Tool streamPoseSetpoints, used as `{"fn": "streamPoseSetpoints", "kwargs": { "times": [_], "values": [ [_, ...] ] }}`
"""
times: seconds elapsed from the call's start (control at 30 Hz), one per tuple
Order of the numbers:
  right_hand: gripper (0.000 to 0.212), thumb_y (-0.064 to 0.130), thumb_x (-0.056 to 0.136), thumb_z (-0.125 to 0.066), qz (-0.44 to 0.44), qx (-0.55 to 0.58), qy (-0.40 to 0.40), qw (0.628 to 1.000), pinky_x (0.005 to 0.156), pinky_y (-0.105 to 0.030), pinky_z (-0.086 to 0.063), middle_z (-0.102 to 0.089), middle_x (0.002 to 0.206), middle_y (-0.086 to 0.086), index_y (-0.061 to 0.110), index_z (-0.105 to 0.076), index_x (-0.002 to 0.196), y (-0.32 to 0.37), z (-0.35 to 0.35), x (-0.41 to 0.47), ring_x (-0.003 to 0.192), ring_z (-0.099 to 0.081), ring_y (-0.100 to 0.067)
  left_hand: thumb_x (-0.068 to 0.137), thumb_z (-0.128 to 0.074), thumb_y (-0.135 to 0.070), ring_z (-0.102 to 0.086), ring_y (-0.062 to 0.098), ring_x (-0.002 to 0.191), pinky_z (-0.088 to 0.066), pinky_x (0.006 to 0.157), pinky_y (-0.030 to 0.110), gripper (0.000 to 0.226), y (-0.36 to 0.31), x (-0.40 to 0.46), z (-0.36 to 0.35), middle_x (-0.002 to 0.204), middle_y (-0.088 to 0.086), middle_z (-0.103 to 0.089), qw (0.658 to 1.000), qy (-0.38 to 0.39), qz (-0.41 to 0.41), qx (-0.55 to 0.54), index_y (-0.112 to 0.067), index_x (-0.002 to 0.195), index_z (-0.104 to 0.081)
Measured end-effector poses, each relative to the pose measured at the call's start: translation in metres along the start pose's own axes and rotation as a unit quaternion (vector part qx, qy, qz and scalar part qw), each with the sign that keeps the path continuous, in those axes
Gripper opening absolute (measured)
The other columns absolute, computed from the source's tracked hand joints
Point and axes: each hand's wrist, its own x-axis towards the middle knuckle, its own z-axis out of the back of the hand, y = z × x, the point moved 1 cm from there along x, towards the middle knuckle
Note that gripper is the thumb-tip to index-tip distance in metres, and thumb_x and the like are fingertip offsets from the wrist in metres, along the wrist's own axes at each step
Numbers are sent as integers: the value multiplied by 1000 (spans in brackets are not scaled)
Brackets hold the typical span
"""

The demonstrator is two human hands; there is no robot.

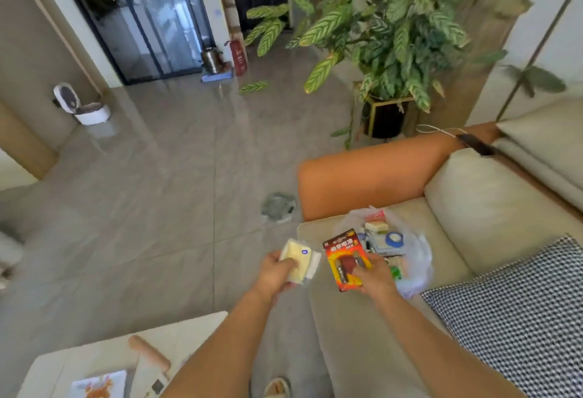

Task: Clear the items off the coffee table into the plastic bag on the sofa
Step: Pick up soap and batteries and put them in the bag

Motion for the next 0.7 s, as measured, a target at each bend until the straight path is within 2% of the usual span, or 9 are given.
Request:
{"fn": "streamPoseSetpoints", "kwargs": {
  "times": [0.03, 0.1, 0.13, 0.17, 0.3, 0.4, 0.5, 0.6, 0.7],
  "values": [
    [29, 8, 74, -66, -4, 1, -23, 1000, 85, -42, -55, -69, 100, -12, 8, -64, 103, -3, 6, 5, 91, -65, -30, 90, -50, 0, -56, 15, 72, -49, 64, 30, 13, -4, 6, -6, 88, 7, -59, 1000, 16, 0, 14, -11, 98, -52],
    [38, 21, 68, -67, 3, 5, -53, 999, 84, -32, -55, -69, 98, -7, 10, -64, 104, -11, 18, 18, 92, -65, -26, 89, -55, -3, -58, 15, 73, -51, 63, 29, 23, -11, 24, -17, 96, 10, -61, 998, 51, -5, 43, -8, 112, -52],
    [39, 25, 67, -68, -5, 18, -62, 998, 81, -26, -55, -68, 97, -4, 12, -63, 104, -10, 22, 20, 91, -65, -24, 89, -57, -3, -59, 15, 71, -52, 60, 27, 24, -16, 32, -21, 96, 10, -61, 996, 66, -10, 56, -7, 112, -53],
    [37, 27, 71, -70, -21, 33, -69, 997, 80, -26, -54, -67, 96, -2, 15, -62, 104, -10, 26, 24, 91, -65, -23, 89, -58, -3, -58, 14, 69, -52, 57, 25, 20, -22, 40, -25, 92, 9, -62, 994, 80, -15, 68, -7, 108, -53],
    [21, 13, 81, -62, -72, 12, -149, 986, 86, -38, -52, -68, 92, -7, 11, -63, 101, -16, 34, 50, 94, -65, -30, 90, -59, -5, -57, 13, 67, -49, 59, 26, 11, -48, 71, -32, 82, 3, -60, 986, 134, -27, 100, -12, 93, -52],
    [15, 3, 81, -58, -112, 60, -225, 966, 77, -34, -50, -66, 88, -16, 5, -61, 95, 0, 36, 36, 85, -63, -32, 90, -57, -5, -57, 16, 73, -47, 57, 25, 9, -62, 101, -36, 90, 7, -59, 980, 154, -32, 124, -13, 90, -53],
    [26, 3, 77, -57, -153, 82, -273, 946, 68, -34, -52, -66, 96, -23, -2, -59, 103, -2, 36, 23, 81, -63, -32, 89, -52, -2, -57, 18, 73, -48, 55, 25, 10, -65, 120, -44, 93, 10, -59, 975, 168, -23, 146, -12, 92, -55],
    [24, 2, 81, -55, -187, 72, -281, 938, 60, -29, -46, -65, 94, -19, 0, -56, 105, -6, 41, 20, 77, -59, -29, 87, -48, 4, -57, 21, 68, -49, 60, 30, 17, -63, 135, -63, 93, 15, -60, 967, 203, -2, 154, -10, 90, -58],
    [32, -1, 82, -51, -215, 72, -283, 932, 63, -28, -43, -62, 96, -17, 1, -53, 114, -12, 47, 34, 83, -58, -29, 87, -47, 6, -57, 22, 69, -50, 62, 32, 19, -61, 148, -83, 94, 15, -60, 961, 219, 13, 167, -8, 97, -57]
  ]
}}
